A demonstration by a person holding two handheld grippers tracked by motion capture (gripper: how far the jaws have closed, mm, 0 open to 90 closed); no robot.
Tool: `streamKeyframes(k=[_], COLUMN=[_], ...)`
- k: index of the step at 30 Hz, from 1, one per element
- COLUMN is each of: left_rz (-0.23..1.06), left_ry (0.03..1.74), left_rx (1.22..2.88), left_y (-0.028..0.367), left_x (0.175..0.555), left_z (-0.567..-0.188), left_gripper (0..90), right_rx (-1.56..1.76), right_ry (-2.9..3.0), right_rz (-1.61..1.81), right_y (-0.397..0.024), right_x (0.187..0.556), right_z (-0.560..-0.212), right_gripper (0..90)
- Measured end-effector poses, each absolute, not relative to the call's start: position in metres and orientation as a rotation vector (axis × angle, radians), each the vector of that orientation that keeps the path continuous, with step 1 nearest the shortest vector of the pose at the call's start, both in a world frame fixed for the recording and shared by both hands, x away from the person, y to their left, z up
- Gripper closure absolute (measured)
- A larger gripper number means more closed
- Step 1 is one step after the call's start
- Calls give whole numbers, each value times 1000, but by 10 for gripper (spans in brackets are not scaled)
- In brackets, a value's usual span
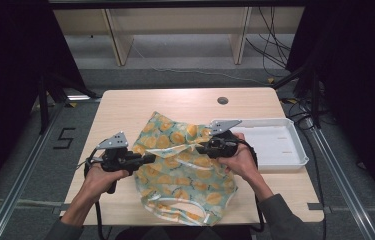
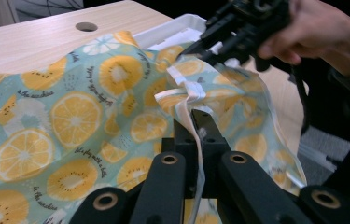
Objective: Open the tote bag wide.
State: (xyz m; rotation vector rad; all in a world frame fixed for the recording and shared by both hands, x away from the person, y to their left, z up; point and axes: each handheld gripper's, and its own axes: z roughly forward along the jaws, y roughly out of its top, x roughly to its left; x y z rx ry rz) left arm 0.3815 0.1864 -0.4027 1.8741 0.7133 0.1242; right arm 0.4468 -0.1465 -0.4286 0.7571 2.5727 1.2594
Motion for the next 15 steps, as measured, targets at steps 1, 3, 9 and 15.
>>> streamKeyframes(k=[1, 3, 9, 15], left_rz=[110, 94, 82, 67], left_ry=[728, 746, 773, 769], left_rx=[1866, 1861, 1857, 1834], left_y=[186, 185, 186, 189], left_x=[384, 389, 391, 390], left_z=[-404, -407, -410, -404], left_gripper=[894, 894, 894, 894], right_rx=[776, 834, 772, 624], right_ry=[2586, 2571, 2451, 2568], right_rz=[1239, 1223, 1281, 1281], right_y=[-148, -156, -180, -158], right_x=[446, 440, 407, 381], right_z=[-427, -420, -390, -408], right_gripper=[612, 519, 449, 434])
